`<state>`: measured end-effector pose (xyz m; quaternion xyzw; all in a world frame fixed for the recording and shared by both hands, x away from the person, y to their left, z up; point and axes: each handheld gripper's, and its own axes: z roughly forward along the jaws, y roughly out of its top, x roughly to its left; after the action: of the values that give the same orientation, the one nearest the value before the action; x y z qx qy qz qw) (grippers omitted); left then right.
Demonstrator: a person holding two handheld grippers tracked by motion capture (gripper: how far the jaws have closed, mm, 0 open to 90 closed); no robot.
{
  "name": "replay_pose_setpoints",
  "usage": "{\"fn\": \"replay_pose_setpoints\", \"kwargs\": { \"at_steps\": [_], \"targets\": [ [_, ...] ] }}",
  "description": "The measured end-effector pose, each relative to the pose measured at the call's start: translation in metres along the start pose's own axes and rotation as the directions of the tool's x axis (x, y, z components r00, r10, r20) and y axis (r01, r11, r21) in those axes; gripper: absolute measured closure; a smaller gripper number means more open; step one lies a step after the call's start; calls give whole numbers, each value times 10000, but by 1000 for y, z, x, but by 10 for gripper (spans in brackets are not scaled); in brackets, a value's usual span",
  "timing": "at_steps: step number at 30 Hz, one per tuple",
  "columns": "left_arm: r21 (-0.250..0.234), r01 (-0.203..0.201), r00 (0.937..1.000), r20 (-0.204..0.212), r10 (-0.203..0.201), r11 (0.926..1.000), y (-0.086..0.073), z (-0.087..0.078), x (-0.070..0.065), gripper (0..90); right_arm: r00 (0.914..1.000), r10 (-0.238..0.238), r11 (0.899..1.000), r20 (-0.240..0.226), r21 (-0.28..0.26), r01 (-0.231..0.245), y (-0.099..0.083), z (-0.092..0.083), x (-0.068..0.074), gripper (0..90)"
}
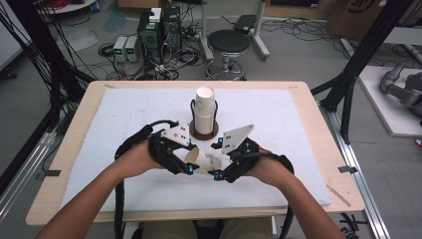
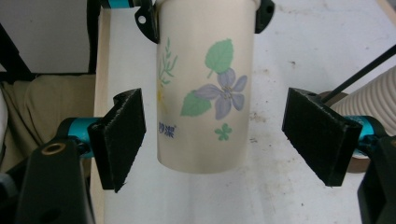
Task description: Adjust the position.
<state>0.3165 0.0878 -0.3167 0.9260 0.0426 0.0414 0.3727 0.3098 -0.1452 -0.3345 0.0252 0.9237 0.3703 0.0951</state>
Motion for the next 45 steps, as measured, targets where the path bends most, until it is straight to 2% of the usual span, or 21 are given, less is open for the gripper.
{"fn": "replay_pose_setpoints", "kwargs": {
  "at_steps": [7,11,15,23,26,29,30,31,32,33,34,35,36,37,38,39,40,42,43,44,45],
  "targets": [
    [245,-2,9999,126,-1,9997,3,5,0,388,9992,-142,9973,-364,720,168,6,14,2,276],
    [252,29,9998,211,-34,9997,4,8,-1,388,9979,-296,9943,-572,1008,353,8,19,4,343],
    [242,-6,9997,229,0,9997,4,9,-1,388,9977,-291,9929,-609,1136,359,7,21,4,364],
    [-202,5,9996,281,1,9998,4,12,-3,390,9968,-108,9927,-798,1186,202,6,22,2,410],
    [-510,107,9994,344,-89,9986,3,11,-3,350,9965,-51,9932,-831,1152,147,5,22,1,415],
    [-1056,244,9997,121,-232,9941,-1,7,-1,233,9978,55,9901,-664,1406,39,1,22,-2,417],
    [-1056,244,9997,121,-232,9941,-1,7,-1,211,9978,55,9901,-664,1406,39,1,22,-2,417],
    [-1324,500,9987,12,-502,9899,-5,3,1,192,9981,237,9888,-561,1484,-151,-3,20,-4,418],
    [-1324,500,9987,12,-502,9899,-5,3,1,191,9981,237,9888,-561,1484,-151,-3,20,-4,418],
    [-1610,710,9973,-82,-732,9844,-10,-1,2,190,9984,349,9902,-449,1366,-285,-7,16,-6,418],
    [-1610,710,9973,-82,-732,9844,-10,-1,2,189,9984,349,9902,-449,1366,-285,-7,16,-6,418],
    [-1839,870,9955,-205,-923,9791,-15,-4,3,188,9982,505,9904,-325,1306,-459,-12,12,-8,417],
    [-1839,870,9955,-205,-923,9791,-15,-4,3,184,9982,505,9904,-325,1306,-459,-12,12,-8,417],
    [-1952,972,9942,-273,-1044,9759,-19,-5,3,184,9971,740,9904,-173,1183,-715,-18,7,-9,414],
    [-2047,1064,9928,-324,-1154,9730,-23,-6,3,184,9971,740,9904,-173,1183,-715,-18,7,-9,414],
    [-2412,1278,9886,-468,-1431,9620,-32,-6,2,184,9967,807,9906,53,1104,-808,-25,2,-10,412],
    [-2412,1278,9886,-468,-1431,9620,-32,-6,2,184,9967,807,9906,53,1104,-808,-25,2,-10,412],
    [-2659,1478,9844,-537,-1677,9526,-42,-6,1,184,9944,1024,9904,240,910,-1042,-35,-3,-10,411],
    [-3086,1710,9779,-628,-1994,9357,-53,-4,0,184,9914,1243,9896,411,674,-1268,-44,-8,-9,410],
    [-3086,1710,9779,-628,-1994,9357,-53,-4,0,184,9914,1243,9896,411,674,-1268,-44,-8,-9,410],
    [-3367,1884,9714,-745,-2255,9226,-62,-3,-1,184,9883,1410,9889,580,400,-1434,-54,-13,-7,409]
  ]
}}
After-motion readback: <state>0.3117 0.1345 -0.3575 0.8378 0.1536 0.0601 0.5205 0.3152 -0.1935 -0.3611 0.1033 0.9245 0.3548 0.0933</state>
